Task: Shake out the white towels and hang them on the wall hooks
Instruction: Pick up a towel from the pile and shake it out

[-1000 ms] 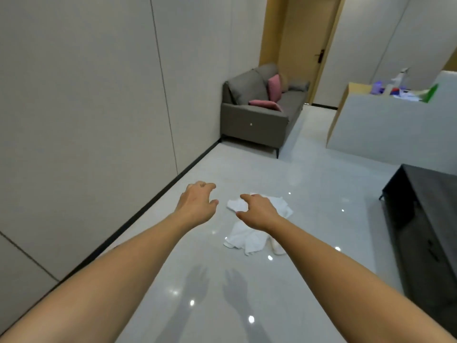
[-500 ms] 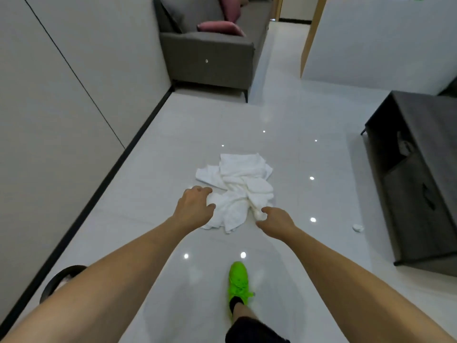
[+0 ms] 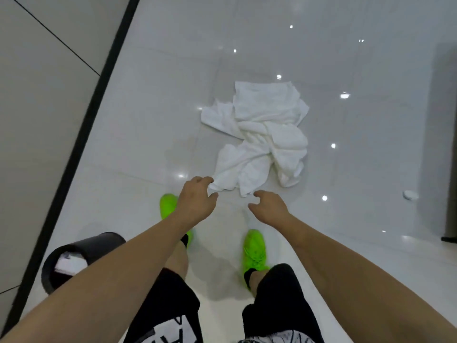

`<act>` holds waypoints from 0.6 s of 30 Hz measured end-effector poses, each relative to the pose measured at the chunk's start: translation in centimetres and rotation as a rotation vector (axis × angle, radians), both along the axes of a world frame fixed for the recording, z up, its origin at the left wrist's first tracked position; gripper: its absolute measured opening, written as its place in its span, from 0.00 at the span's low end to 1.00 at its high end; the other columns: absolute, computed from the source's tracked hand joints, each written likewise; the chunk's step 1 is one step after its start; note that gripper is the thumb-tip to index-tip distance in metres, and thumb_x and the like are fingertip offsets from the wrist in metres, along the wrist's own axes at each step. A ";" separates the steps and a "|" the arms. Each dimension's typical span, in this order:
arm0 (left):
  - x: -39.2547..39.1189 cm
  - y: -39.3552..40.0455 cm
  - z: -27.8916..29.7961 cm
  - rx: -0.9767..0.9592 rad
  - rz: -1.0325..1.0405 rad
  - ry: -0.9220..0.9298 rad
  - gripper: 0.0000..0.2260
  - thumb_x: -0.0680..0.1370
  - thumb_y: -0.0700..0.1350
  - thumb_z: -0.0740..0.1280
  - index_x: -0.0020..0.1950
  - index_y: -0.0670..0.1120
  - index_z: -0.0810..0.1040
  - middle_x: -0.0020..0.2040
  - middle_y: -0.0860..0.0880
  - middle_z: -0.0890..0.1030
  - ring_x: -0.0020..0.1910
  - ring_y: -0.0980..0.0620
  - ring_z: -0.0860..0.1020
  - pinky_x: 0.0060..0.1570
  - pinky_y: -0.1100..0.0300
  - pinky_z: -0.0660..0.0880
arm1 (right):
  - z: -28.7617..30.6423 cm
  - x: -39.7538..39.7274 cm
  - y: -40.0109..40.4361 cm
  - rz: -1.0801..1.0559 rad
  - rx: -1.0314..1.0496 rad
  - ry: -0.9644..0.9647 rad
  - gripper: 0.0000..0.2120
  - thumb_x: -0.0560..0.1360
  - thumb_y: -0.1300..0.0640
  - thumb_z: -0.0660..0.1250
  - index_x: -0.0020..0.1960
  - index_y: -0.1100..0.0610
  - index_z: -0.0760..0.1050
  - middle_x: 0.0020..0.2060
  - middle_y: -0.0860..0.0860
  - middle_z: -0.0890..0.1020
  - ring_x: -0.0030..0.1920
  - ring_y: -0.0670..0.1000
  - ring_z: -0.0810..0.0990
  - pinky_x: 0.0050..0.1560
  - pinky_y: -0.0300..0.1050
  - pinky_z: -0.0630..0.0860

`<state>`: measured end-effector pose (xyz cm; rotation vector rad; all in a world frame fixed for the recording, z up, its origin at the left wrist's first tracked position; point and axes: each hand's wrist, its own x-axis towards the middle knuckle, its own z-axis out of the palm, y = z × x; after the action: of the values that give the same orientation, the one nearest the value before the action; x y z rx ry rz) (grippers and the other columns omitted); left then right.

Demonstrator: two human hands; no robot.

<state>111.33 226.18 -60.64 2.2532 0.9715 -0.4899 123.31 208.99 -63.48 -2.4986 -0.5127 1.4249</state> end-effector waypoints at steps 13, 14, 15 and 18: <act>3.6 10.3 -41.1 -0.081 -0.048 0.107 0.20 0.79 0.49 0.64 0.71 0.46 0.72 0.65 0.43 0.74 0.64 0.43 0.72 0.55 0.59 0.64 | -40.8 -1.9 10.2 -1.102 0.046 0.603 0.17 0.78 0.53 0.68 0.63 0.61 0.74 0.55 0.58 0.78 0.54 0.57 0.80 0.52 0.50 0.79; 3.7 10.5 -43.1 -0.083 -0.042 0.111 0.20 0.79 0.50 0.64 0.71 0.46 0.71 0.65 0.43 0.74 0.64 0.43 0.72 0.56 0.60 0.64 | -42.8 -2.1 10.6 -1.233 0.081 0.681 0.18 0.79 0.52 0.68 0.65 0.59 0.72 0.58 0.58 0.76 0.58 0.58 0.78 0.56 0.51 0.78; 3.8 10.7 -44.8 -0.083 -0.042 0.112 0.20 0.80 0.50 0.63 0.71 0.46 0.71 0.66 0.43 0.73 0.64 0.44 0.72 0.56 0.60 0.65 | -44.5 -2.1 11.1 -1.356 0.114 0.742 0.19 0.79 0.52 0.68 0.66 0.58 0.71 0.60 0.58 0.75 0.61 0.58 0.77 0.59 0.51 0.77; 4.6 11.0 -48.2 -0.083 -0.063 0.107 0.21 0.80 0.50 0.63 0.72 0.45 0.71 0.67 0.43 0.73 0.64 0.44 0.72 0.60 0.58 0.66 | -47.5 -2.0 12.1 -1.660 0.188 0.711 0.18 0.78 0.58 0.69 0.66 0.62 0.73 0.59 0.58 0.79 0.59 0.56 0.80 0.57 0.49 0.77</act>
<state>115.93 237.20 -108.82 2.2071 0.9174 -0.6730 121.31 221.11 -110.99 -1.1651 1.1871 1.1109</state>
